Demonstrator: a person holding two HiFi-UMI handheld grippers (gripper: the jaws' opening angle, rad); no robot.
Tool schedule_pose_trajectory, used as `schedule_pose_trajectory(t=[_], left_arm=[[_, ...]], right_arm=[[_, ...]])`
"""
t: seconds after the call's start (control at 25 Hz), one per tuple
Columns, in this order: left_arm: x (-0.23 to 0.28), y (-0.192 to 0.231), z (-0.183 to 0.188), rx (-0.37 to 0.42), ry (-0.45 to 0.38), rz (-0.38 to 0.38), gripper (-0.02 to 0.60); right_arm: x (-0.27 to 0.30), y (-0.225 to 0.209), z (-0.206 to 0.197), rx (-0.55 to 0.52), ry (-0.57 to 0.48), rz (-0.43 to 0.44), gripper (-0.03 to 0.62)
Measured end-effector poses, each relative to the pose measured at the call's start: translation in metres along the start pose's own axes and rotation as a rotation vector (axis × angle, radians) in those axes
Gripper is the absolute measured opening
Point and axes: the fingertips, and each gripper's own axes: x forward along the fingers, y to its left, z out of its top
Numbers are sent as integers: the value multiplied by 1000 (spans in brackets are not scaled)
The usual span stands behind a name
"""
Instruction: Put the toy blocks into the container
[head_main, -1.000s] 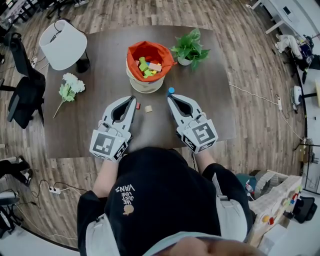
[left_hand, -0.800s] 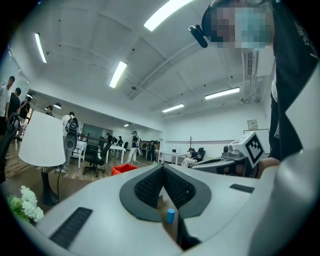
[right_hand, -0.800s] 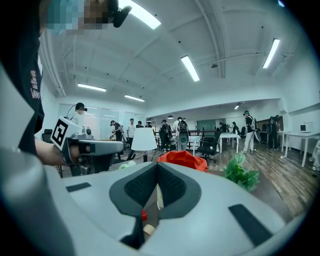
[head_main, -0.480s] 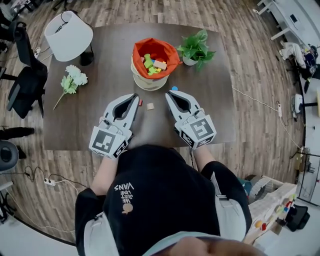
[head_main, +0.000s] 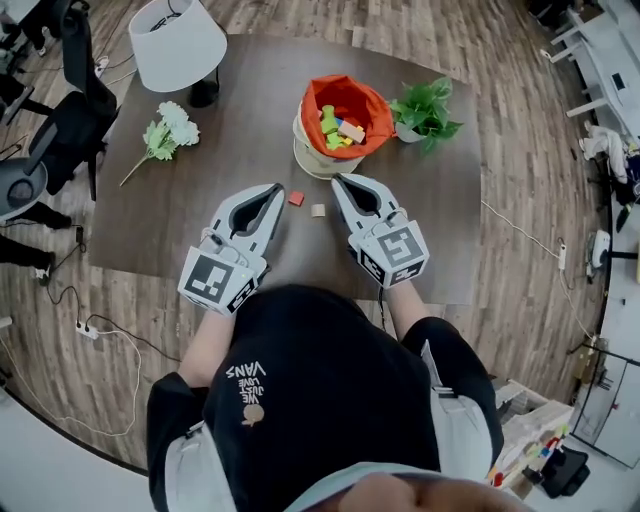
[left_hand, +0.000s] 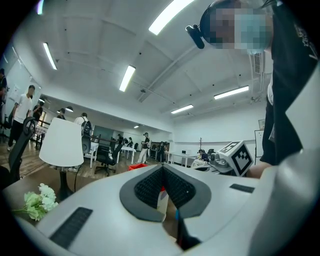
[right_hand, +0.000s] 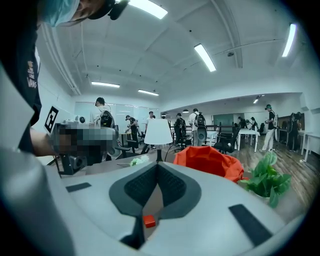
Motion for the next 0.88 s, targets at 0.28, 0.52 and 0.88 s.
schedule_pose_trajectory(t=[0.28,0.52,0.88], left_arm=[[-9,6,1,-2,-5,29,11],[-13,9,2,-9,-14,44,11],[-16,7,-2,-17,-10,51,11]], right_arm=[[31,8,-23,-14,68,60,18],[47,16,-38,-29,114,90,18],[71,30,-86,-29,262,174,20]])
